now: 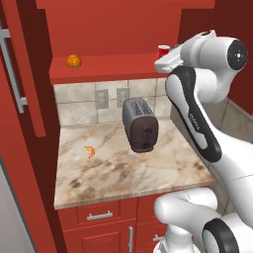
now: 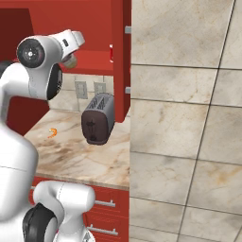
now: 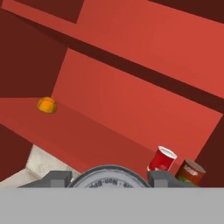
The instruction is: Pick the cans from the counter and place them in their designated side in the cabinet.
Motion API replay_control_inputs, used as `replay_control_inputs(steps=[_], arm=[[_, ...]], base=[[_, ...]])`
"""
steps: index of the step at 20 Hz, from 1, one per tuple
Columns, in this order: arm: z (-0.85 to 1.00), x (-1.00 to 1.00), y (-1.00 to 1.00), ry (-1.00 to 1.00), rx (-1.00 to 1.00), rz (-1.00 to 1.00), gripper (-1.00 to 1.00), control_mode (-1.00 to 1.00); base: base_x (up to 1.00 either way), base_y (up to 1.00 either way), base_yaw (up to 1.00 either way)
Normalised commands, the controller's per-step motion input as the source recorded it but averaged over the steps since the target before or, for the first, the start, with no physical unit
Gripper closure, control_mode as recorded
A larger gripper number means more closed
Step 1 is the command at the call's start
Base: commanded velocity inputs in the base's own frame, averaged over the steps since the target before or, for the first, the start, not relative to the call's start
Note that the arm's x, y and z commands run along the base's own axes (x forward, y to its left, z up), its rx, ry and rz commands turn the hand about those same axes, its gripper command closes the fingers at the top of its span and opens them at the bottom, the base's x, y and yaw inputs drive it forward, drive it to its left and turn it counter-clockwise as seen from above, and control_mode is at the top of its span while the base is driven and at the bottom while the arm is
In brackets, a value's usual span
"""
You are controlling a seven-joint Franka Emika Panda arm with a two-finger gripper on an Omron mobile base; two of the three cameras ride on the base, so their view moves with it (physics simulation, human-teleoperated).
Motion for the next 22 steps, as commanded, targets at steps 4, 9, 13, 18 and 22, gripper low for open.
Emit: replay_control_inputs(steps=[4, 9, 13, 18, 22], arm=[[-0.09, 0.24, -0.1, 0.0, 0.0, -0.02, 1.0, -1.0], [-0.07, 0.3, -0.04, 0.0, 0.0, 0.0, 1.0, -1.0], [-0.03, 0.34, -0.01, 0.0, 0.0, 0.0, 1.0, -1.0], [-0.03, 0.32, 0.0, 0.0, 0.0, 0.0, 1.0, -1.0], [0.0, 0.33, 0.0, 0.01, 0.0, 0.0, 1.0, -1.0]], base=[[0.0, 0.0, 0.0], [0.0, 0.0, 0.0], [0.0, 0.0, 0.0], [0.0, 0.0, 0.0], [0.0, 0.0, 0.0]])
